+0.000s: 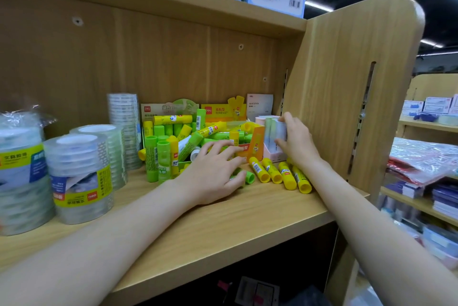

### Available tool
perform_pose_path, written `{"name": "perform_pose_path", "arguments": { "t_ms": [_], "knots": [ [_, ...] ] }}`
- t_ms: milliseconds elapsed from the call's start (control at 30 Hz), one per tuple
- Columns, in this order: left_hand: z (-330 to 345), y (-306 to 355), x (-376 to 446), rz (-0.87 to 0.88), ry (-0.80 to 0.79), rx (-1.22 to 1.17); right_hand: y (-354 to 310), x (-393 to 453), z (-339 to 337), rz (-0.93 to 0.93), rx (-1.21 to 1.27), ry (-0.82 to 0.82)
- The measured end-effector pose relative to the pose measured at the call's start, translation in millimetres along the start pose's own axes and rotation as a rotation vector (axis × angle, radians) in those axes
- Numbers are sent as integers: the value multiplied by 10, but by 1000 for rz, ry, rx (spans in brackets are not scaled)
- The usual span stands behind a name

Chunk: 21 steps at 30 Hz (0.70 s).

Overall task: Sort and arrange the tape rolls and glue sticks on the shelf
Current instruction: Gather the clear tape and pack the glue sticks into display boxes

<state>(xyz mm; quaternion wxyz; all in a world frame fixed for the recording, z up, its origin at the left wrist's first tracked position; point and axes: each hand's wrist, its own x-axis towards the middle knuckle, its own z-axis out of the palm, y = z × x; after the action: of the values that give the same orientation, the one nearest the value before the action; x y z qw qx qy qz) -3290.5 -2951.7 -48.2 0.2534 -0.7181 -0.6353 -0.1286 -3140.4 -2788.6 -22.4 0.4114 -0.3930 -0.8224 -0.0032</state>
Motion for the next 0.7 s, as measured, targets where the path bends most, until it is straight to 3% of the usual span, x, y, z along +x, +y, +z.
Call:
{"name": "perform_pose_path", "arguments": {
  "t_ms": [133,400,600,633,700],
  "knots": [
    [-1,0,0,-3,-3,-16,33,39,-21,13,-152,96],
    [3,8,-6,3,13,-31,16,98,31,60,-249,26],
    [4,-18,-16,60,45,10,58,-161,-288,58,132,109],
    [5,-26,-12,73,42,15,75,-226,-355,83,122,47],
    [-3,-18,0,70,-40,-21,48,-408,-469,108,69,-229]
  ]
}}
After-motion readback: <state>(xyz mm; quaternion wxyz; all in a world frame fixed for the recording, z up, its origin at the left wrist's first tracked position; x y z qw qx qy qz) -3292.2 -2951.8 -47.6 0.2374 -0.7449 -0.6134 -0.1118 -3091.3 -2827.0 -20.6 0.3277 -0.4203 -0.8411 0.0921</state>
